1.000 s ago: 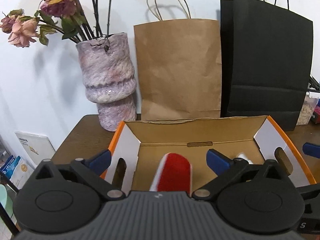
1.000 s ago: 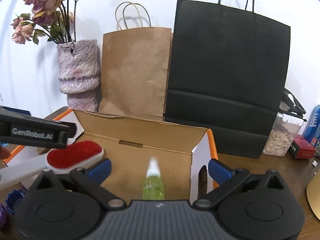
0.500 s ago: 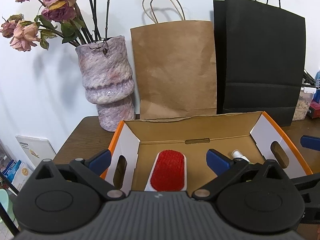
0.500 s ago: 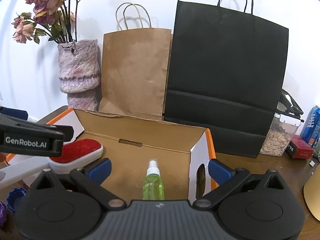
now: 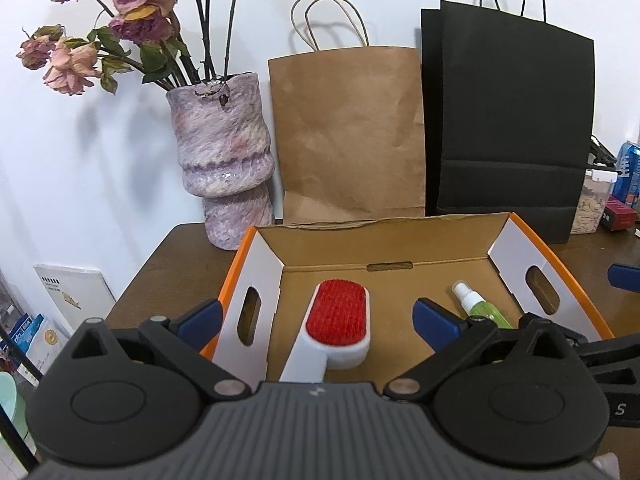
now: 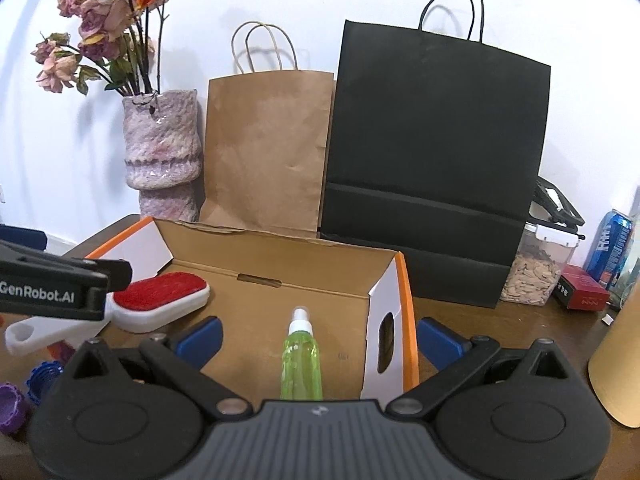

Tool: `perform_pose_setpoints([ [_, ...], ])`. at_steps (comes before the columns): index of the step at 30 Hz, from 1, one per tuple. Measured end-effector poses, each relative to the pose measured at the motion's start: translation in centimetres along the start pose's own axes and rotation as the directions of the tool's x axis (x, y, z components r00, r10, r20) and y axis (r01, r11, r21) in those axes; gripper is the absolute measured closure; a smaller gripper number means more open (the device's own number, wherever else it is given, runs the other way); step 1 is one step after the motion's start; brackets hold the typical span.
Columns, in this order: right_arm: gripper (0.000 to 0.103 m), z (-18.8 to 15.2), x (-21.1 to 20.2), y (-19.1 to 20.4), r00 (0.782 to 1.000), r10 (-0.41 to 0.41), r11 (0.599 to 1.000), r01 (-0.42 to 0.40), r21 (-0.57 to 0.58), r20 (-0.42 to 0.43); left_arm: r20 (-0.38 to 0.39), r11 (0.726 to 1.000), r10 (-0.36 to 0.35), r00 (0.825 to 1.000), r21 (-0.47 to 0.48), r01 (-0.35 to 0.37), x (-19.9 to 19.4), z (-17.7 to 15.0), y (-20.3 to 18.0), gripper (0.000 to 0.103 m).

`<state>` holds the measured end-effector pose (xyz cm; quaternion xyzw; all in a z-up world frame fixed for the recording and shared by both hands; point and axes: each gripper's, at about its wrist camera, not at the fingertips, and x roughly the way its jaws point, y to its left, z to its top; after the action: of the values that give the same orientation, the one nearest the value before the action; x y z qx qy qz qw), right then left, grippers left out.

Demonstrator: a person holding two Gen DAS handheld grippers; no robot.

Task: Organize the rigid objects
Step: 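Lower and release the lint brush and spray bottle into the box with both tools, then move both tools back toward the remaining items on the table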

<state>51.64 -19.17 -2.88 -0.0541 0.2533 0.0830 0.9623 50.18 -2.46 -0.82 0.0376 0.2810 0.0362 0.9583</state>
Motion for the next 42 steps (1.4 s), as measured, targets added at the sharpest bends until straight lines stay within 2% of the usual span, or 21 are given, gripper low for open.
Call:
perform_pose_setpoints([
  [25,0.000,-4.4,-9.5,1.0,0.999,0.007,1.000,-0.008,0.029,0.032,0.021,0.999,-0.032,0.999,-0.027,0.032,-9.0,-5.1,0.4,0.000],
  [31,0.000,-6.6,-12.0,1.2,1.000,0.008,1.000,-0.008,0.030,0.028,0.024,0.999,-0.051,0.998,-0.015,0.051,-11.5,-7.1,0.1,0.000],
  [42,0.000,-10.9,-15.2,0.8,1.000,-0.012,1.000,0.013,0.025,-0.012,-0.015,0.998,-0.063,0.998,0.004,0.063,-14.2,-11.2,-0.3,0.000],
])
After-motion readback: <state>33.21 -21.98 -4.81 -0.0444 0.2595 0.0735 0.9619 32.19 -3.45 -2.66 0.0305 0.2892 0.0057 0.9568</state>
